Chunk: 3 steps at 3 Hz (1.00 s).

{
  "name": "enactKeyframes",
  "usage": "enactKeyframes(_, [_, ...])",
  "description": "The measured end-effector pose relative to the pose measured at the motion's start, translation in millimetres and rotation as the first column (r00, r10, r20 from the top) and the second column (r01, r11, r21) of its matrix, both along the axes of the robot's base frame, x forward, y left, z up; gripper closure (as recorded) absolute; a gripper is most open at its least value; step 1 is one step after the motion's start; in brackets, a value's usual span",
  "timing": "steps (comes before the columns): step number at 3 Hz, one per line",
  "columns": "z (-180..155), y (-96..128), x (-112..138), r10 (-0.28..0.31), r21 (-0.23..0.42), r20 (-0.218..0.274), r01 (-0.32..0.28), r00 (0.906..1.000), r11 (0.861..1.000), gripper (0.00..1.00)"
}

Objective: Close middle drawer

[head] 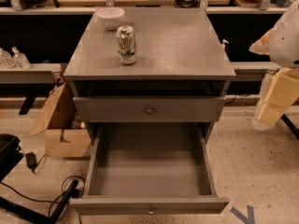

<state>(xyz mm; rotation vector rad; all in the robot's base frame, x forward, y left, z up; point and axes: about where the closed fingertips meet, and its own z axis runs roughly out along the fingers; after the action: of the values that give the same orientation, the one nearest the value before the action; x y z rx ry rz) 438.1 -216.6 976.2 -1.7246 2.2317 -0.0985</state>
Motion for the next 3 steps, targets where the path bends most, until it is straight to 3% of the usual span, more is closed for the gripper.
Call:
enactKeyframes(1, [0.0,0.0,0.0,0.000,0.000,0.000,0.000,1.0000,1.000,0.00])
enactKeyframes(2, [-7.6,-6.8,4.0,-0.036,-0.040,0.018,0.036,0.9992,0.999,0.00])
enactKeyframes(3, [-46.8,-26.5,-7.1,-0.063,-0.043,0.024,0.064,0.9977,0.997,0.00])
